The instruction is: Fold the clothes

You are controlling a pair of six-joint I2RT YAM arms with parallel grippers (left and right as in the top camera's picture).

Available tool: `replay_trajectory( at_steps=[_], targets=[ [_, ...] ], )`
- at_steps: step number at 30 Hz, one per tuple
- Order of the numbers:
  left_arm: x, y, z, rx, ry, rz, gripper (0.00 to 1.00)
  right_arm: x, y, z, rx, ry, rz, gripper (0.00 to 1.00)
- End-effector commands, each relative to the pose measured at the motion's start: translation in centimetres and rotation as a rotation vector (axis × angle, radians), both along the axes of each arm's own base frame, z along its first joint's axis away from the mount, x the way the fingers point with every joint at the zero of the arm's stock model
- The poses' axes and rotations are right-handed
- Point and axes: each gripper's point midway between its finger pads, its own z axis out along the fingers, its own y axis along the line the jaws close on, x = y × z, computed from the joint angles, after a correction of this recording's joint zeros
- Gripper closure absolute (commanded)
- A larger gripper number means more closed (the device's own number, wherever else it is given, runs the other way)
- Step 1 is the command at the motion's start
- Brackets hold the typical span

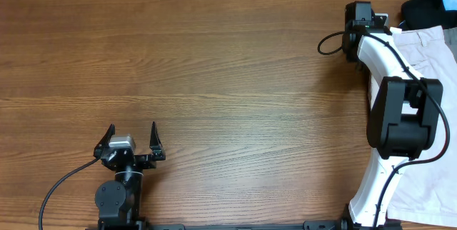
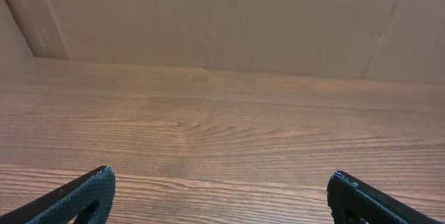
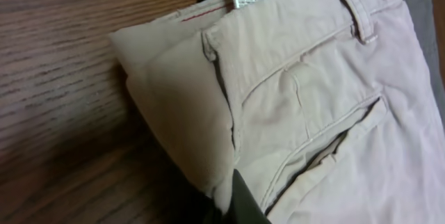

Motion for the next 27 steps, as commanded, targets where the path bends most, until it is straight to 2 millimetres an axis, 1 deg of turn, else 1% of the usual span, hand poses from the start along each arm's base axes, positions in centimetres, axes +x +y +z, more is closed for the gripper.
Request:
replay_trajectory(
  at_steps=[1,2,5,9,13,15,17,18,19,20,23,27],
  targets=[
    [0.0,0.2,0.1,0.015,-0.006,0.005,0.0,1.2,-0.2,4.2,-0.016,-0.104,-0.007,0.92],
    [0.0,0.2,0.1,0.015,-0.006,0.005,0.0,1.2,-0.2,4.4,-0.016,-0.108,-0.007,0.9],
    [0.0,0.2,0.1,0.015,-0.006,0.005,0.0,1.3,-0.1,4.9,-0.01,-0.122,-0.004,0.89],
    [0.0,0.2,0.1,0.015,-0.006,0.005,0.0,1.2,-0.1,4.9,-0.009,-0.118,-0.004,0.96],
    [0.0,0.2,0.1,0.015,-0.006,0.005,0.0,1.2,-0.1,5.0,-0.01,-0.117,-0.004,0.96],
    [0.0,0.2,0.1,0.015,-0.006,0.005,0.0,1.2,-0.1,5.4,-0.01,-0.126,-0.004,0.96],
    [0.0,0.2,0.1,0.015,-0.006,0.005,0.0,1.2,0.0,5.8,-0.01,-0.135,-0.003,0.94],
    [0.0,0.2,0.1,0.015,-0.006,0.005,0.0,1.2,0.0,6.0,-0.011,-0.139,-0.003,0.9],
    [0.0,0.2,0.1,0.015,-0.006,0.005,0.0,1.2,0.0,6.2,-0.009,-0.147,-0.007,0.81],
    [0.0,0.2,0.1,0.015,-0.006,0.005,0.0,1.2,0.0,6.4,-0.006,-0.157,-0.013,0.76],
    [0.0,0.2,0.1,0.015,-0.006,0.005,0.0,1.2,0.3,6.1,0.015,-0.154,-0.007,0.76],
    [0.0,0.2,0.1,0.015,-0.006,0.005,0.0,1.4,1.4,5.3,0.093,-0.145,0.028,0.76]
  ],
)
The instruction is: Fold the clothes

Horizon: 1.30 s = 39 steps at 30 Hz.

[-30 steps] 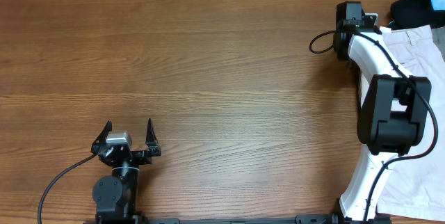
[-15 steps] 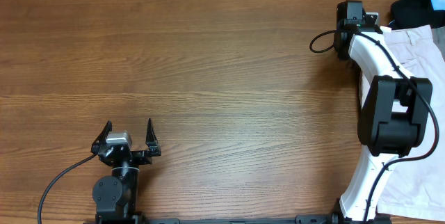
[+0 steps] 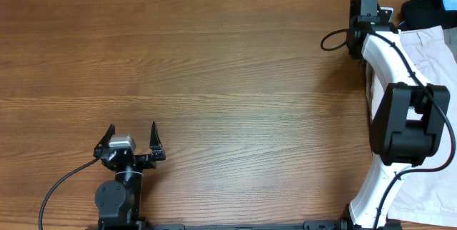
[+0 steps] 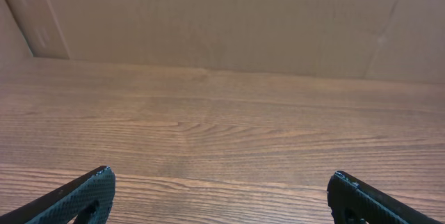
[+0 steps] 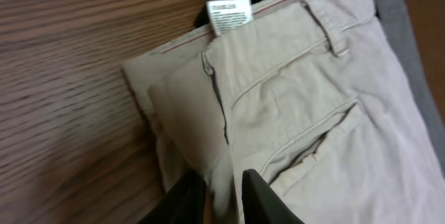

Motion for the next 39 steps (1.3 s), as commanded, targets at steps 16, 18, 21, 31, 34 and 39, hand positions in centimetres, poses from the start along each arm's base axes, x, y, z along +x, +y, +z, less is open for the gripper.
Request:
replay_trajectory(
  at_steps=[16,18,21,31,34,39],
  targets=[
    [0.0,0.2,0.0,0.015,-0.005,0.005,0.0,1.6,2.1,0.2,0.137,-0.055,0.055,0.61],
    [0.0,0.2,0.0,0.015,-0.005,0.005,0.0,1.4,2.0,-1.2,0.136,-0.027,0.052,0.58],
    [0.0,0.2,0.0,0.015,-0.005,0.005,0.0,1.4,2.0,-2.4,0.138,-0.002,0.05,0.53],
    [0.0,0.2,0.0,0.015,-0.005,0.005,0.0,1.0,1.5,-5.6,0.101,0.073,0.052,0.5],
    [0.0,0.2,0.0,0.015,-0.005,0.005,0.0,1.3,1.5,-5.5,0.099,0.058,0.052,0.51],
    [0.0,0.2,0.0,0.015,-0.005,0.005,0.0,1.5,1.1,-5.5,0.095,0.046,0.046,0.8]
  ],
)
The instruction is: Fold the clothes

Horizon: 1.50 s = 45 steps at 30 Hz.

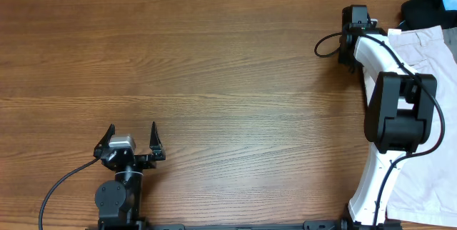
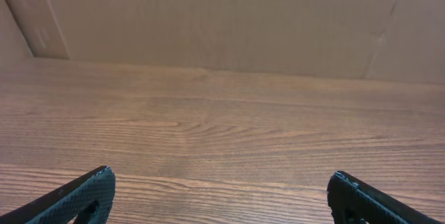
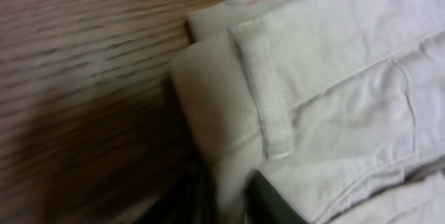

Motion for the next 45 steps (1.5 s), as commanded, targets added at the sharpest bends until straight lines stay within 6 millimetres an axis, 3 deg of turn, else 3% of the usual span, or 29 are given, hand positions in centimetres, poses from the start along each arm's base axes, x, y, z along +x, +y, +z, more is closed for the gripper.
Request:
replay_trajectory(
  at_steps=[1,3,7,11,18,24,26,30,37,45],
  targets=[
    [0.0,0.2,0.0,0.015,-0.005,0.005,0.0,0.8,-0.5,0.9,-0.015,-0.03,-0.007,0.81],
    [0.0,0.2,0.0,0.015,-0.005,0.005,0.0,0.9,-0.6,0.9,-0.016,-0.033,-0.007,0.8],
    [0.0,0.2,0.0,0.015,-0.005,0.005,0.0,0.7,-0.7,-0.1,-0.02,-0.013,-0.011,0.56],
    [0.0,0.2,0.0,0.015,-0.005,0.005,0.0,0.3,-1.3,-0.8,-0.051,0.008,-0.023,0.53],
    [0.0,0.2,0.0,0.015,-0.005,0.005,0.0,0.4,-1.9,-0.6,-0.074,0.0,-0.038,0.72],
    [0.0,0.2,0.0,0.015,-0.005,0.005,0.0,0.1,-2.7,-0.7,-0.074,0.005,-0.055,0.95],
    [0.0,0.2,0.0,0.015,-0.005,0.005,0.0,0.1,-2.7,-0.7,-0.074,0.005,-0.055,0.96],
    [0.0,0.2,0.0,0.015,-0.005,0.005,0.0,0.5,-2.9,0.8,-0.071,-0.048,-0.094,0.96],
    [0.0,0.2,0.0,0.015,-0.005,0.005,0.0,1.3,-2.9,6.7,-0.06,-0.196,-0.138,0.96],
    [0.0,0.2,0.0,0.015,-0.005,0.005,0.0,0.7,-2.9,9.5,-0.058,-0.234,-0.148,0.96]
  ],
)
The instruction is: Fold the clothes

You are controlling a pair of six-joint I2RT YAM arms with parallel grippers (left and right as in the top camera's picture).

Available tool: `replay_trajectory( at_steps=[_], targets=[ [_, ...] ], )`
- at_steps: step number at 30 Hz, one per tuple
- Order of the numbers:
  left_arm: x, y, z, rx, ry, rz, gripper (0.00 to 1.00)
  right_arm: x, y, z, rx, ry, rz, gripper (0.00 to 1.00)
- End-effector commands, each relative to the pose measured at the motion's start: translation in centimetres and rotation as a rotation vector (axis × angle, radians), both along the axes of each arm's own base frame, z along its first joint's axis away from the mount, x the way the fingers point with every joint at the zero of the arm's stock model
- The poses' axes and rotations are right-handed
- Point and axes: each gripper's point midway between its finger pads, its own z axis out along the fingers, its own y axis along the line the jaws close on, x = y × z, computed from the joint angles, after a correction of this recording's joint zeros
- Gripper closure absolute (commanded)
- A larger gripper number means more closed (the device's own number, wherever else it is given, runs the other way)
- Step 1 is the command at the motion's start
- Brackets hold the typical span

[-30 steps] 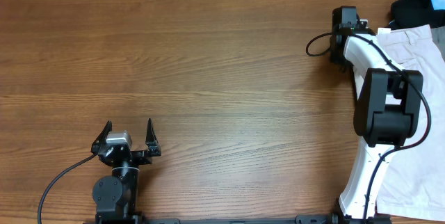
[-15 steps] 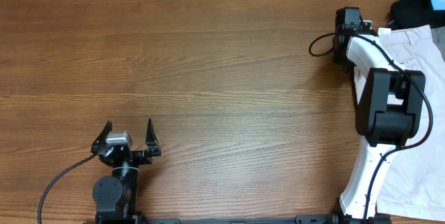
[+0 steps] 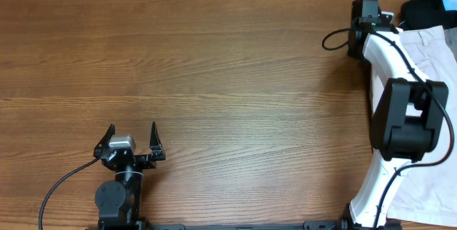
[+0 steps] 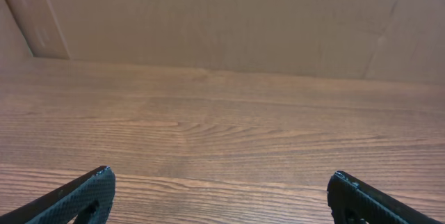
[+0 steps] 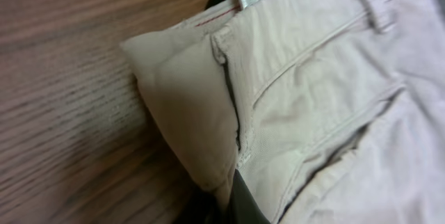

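Beige trousers [image 5: 327, 92] lie at the table's far right edge [image 3: 428, 48], waistband towards the back, with a white label at the top. My right gripper [image 5: 226, 197] is shut on the waistband's left corner, where the cloth bulges up above the dark fingers. In the overhead view the right arm's wrist [image 3: 365, 16] covers that corner. My left gripper [image 3: 132, 138] rests near the front left, open, with only bare wood between its fingers [image 4: 83, 193].
A black garment [image 3: 421, 7] and a blue one lie at the far right corner behind the trousers. The brown wooden table [image 3: 214, 80] stretches left of them. A cardboard wall [image 4: 222, 15] closes the far side.
My right wrist has shifted a little to the right, back over the trousers' corner. The wrist view now shows more of the waistband, with the corner bunched up in the fingers. The left arm is unchanged.
At first my right gripper was closed at the trousers' waistband corner. Then its fingers stood slightly apart around the edge. After that it was a bit further left and close over the cloth. Now it pinches the bunched corner. The left gripper stayed open and still.
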Motion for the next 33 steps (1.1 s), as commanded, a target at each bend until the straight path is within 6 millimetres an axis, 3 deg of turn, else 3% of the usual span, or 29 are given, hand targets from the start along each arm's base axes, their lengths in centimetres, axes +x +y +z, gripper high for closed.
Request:
replay_trajectory(
  at_steps=[1,16,33],
  targets=[
    [0.0,0.2,0.0,0.015,-0.005,0.005,0.0,1.1,-1.0,5.0,-0.023,-0.137,-0.044,0.96],
    [0.0,0.2,0.0,0.015,-0.005,0.005,0.0,0.5,-1.4,5.3,-0.054,-0.12,-0.06,0.96],
    [0.0,0.2,0.0,0.015,-0.005,0.005,0.0,-0.3,-1.9,9.6,-0.092,-0.187,-0.082,0.95]
  ],
)
